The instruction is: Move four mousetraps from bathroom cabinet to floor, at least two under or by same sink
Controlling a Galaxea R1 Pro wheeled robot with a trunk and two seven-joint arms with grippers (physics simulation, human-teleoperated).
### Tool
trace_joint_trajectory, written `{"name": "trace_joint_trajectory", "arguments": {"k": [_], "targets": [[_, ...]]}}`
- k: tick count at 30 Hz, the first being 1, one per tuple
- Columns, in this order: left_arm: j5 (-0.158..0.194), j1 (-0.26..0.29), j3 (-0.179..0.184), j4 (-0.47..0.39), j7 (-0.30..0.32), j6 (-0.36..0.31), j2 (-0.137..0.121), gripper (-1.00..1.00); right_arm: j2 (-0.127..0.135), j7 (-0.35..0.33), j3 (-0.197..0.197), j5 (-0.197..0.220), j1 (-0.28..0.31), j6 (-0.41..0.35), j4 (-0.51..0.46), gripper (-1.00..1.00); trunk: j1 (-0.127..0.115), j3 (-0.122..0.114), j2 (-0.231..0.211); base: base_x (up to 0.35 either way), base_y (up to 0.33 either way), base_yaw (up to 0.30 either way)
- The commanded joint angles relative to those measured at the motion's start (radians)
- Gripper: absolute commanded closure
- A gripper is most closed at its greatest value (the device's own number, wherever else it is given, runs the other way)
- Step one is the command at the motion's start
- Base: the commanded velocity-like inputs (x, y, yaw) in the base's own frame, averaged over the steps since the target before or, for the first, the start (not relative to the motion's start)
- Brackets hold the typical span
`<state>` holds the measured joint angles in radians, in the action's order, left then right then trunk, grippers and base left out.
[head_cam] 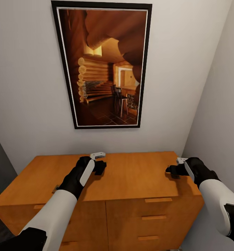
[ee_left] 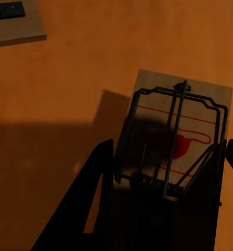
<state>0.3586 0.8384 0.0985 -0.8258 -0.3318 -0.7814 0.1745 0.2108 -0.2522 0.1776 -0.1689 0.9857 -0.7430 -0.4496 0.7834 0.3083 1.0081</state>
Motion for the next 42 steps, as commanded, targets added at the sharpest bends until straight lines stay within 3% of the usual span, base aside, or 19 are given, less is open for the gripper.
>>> {"name": "trace_joint_trajectory", "arguments": {"k": [1,4,36,37,42], "targets": [[0.010,0.001,0.001,-0.001,-0.009,-0.003,0.000,1.00,-0.001,-0.008,0.006,-0.011,0.001,-0.004,-0.001,-1.00,0.000,0.001,0.001,0.000,0.000,0.000],[0.010,0.001,0.001,-0.001,-0.009,-0.003,0.000,1.00,-0.001,-0.008,0.006,-0.011,0.001,-0.004,-0.001,-1.00,0.012,0.011,0.022,0.000,0.000,0.000],[0.010,0.001,0.001,-0.001,-0.009,-0.003,0.000,1.00,-0.001,-0.007,0.006,-0.011,0.001,-0.004,-0.001,-1.00,0.023,0.020,0.043,0.000,0.000,0.000],[0.010,0.001,0.001,-0.001,-0.009,-0.003,0.000,1.00,-0.001,-0.007,0.006,-0.011,0.001,-0.004,-0.001,1.00,0.023,0.020,0.043,0.000,0.000,0.000],[0.010,0.001,0.001,-0.001,-0.009,-0.003,0.000,1.00,-0.001,-0.007,0.006,-0.011,0.001,-0.004,-0.001,1.00,0.023,0.020,0.043,0.000,0.000,0.000]]}}
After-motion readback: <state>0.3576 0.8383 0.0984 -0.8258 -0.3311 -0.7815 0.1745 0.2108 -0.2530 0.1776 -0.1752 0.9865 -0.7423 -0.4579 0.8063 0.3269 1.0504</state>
